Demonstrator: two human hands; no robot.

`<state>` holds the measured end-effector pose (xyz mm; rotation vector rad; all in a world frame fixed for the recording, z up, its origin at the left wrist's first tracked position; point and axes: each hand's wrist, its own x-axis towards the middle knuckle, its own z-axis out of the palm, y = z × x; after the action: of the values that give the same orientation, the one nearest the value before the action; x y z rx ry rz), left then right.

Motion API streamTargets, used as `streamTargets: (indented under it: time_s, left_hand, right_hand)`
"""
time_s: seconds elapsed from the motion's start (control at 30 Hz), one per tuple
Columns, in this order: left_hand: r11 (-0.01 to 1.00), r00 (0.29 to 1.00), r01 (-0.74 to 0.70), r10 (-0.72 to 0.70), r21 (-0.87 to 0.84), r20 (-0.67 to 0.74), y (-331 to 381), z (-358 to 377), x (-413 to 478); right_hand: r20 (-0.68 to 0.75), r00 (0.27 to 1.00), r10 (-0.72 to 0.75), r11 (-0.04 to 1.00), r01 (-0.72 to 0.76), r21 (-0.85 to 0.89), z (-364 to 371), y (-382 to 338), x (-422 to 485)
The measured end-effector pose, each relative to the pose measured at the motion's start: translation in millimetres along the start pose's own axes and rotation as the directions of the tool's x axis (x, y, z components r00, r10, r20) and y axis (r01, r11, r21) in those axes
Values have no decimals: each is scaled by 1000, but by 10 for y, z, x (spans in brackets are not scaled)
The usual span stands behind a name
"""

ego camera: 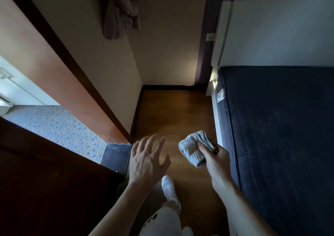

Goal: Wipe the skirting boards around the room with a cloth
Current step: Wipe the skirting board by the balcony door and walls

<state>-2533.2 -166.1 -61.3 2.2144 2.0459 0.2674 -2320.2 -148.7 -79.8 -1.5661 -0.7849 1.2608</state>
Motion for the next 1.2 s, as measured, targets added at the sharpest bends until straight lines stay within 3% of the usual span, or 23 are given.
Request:
streamTargets:
  time_s: [0.43, 0.7, 0.83, 1.07, 1.2]
  left_hand:
    - [997, 995, 34, -41, -68, -94, -448, 222, 2458]
    - [994, 992, 96, -100, -57, -70, -820, 213, 3494]
    - [985, 983, 160, -165, -67, -84, -949, 209, 3884]
    - [934, 928, 351, -357, -67, -104, -1226, 370, 4581]
    - [860, 847, 506, -510, -65, -152, -1367, 478, 5019]
  right_hand:
    - [12, 1000, -10, 1000, 10, -17, 1043, -818, 2229]
    - [102, 993, -55, 998, 52, 36, 1694, -1366, 3209]
    - [126, 991, -42, 998, 47, -41, 1946, -1458, 3693]
    - [328, 943, -52, 981, 109, -158, 2625, -1646, 4643]
    - [512, 858, 37, 967, 98, -234, 3086, -1780, 5347]
